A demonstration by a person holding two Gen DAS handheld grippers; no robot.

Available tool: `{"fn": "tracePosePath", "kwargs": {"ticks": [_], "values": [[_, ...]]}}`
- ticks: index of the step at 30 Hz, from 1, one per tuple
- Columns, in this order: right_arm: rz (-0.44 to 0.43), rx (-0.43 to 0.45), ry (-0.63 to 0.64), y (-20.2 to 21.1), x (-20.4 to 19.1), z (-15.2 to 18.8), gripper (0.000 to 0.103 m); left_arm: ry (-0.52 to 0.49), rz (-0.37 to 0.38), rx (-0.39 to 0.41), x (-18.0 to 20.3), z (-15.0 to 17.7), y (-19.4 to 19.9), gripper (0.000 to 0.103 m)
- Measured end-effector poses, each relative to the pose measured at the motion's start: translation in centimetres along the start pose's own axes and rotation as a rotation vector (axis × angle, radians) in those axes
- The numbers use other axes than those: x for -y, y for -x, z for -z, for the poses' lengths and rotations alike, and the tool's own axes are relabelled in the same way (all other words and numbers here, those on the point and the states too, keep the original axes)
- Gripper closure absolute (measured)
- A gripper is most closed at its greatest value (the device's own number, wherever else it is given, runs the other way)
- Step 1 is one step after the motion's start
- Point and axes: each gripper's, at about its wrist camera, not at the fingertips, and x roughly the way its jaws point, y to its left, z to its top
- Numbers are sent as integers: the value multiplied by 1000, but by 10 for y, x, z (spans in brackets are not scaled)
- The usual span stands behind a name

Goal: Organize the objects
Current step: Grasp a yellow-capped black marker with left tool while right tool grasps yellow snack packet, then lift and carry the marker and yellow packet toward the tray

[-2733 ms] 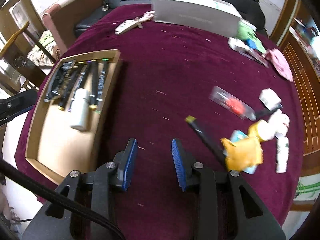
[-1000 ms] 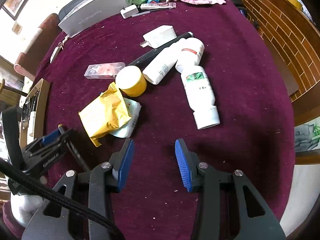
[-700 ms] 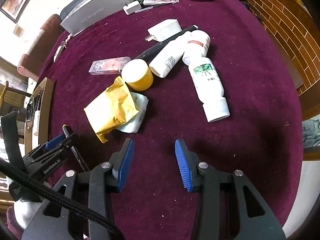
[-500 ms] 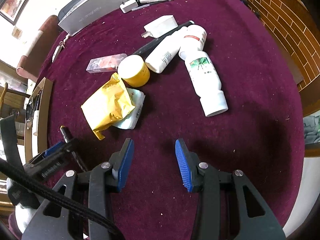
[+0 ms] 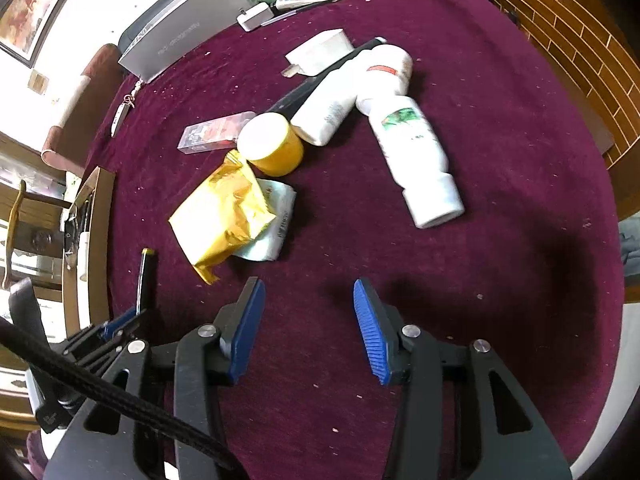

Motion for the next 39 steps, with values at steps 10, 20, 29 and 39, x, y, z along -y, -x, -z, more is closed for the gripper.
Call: {"fn": "tracePosePath", "kwargs": {"ticks": [10, 20, 29, 39], "values": [[-121, -97, -231, -25, -21, -22, 55, -76, 38, 65, 1, 3, -2, 86], [89, -39, -269, -38, -66, -31, 52, -133, 79, 107, -5, 10, -1, 85], [224, -44, -246, -53, -82, -41, 50, -200, 81, 146, -2, 14, -1, 85], [170, -78, -109, -45, -87, -24, 59, -116, 245, 85, -33, 3, 5, 92]]}}
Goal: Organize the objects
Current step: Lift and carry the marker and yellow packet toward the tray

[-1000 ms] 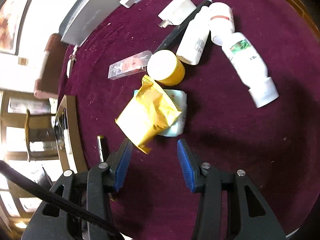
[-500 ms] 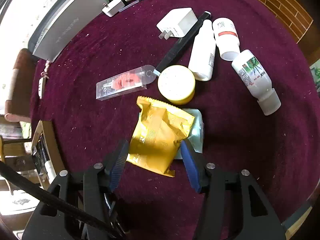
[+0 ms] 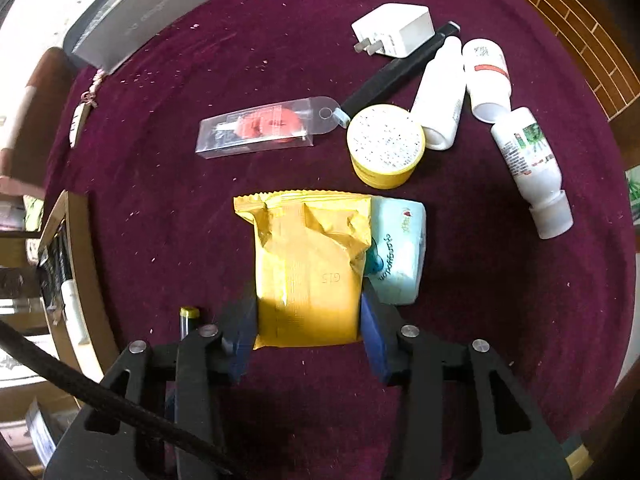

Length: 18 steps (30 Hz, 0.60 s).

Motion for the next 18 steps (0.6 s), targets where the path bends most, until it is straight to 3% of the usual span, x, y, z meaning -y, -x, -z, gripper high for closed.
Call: {"fn": "tracePosePath", "kwargs": {"ticks": [7, 18], "values": [[-54, 23, 61, 27, -1, 17, 59, 55, 61, 32, -2, 6, 27, 92], [-124, -10, 88, 36, 3, 38, 59, 108, 129, 70, 4, 14, 63, 92]]}}
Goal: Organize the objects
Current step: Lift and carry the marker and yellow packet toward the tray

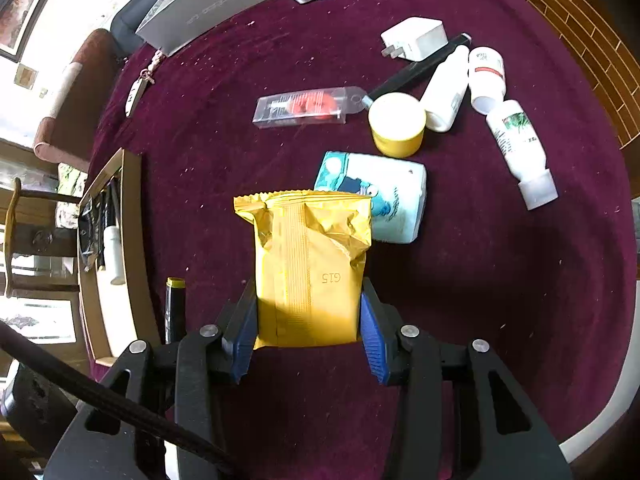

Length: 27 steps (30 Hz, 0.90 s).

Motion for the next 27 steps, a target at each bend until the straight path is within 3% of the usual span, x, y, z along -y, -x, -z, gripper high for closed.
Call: {"fn": "tracePosePath", "kwargs": {"ticks": [8, 27], "values": [[-44, -27, 57, -7, -26, 7, 59, 97, -1, 34, -22, 2, 19, 92], [-153, -109, 223, -38, -128, 17, 59, 305, -118, 151, -123, 12, 74, 92]]}}
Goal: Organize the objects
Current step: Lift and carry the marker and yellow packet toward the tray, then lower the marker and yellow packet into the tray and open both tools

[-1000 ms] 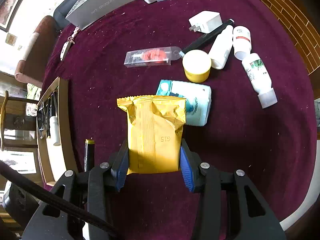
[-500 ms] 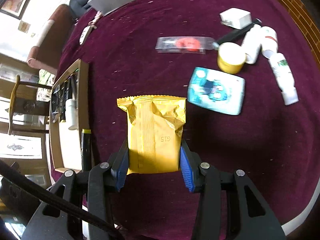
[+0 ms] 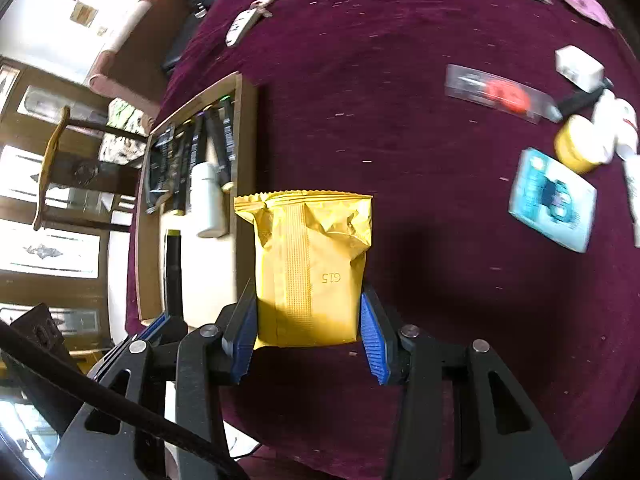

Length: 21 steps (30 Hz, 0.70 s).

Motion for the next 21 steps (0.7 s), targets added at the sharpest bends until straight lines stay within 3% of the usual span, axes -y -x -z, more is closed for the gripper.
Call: {"fn": "tracePosePath", "kwargs": {"ticks": [13, 21], "values": [[-111, -89, 110, -54, -95, -5, 58, 103, -67, 14, -91, -29, 6, 92], [-146, -152, 69, -97, -115, -3, 58, 93, -59, -33, -114, -43, -13, 92]]}}
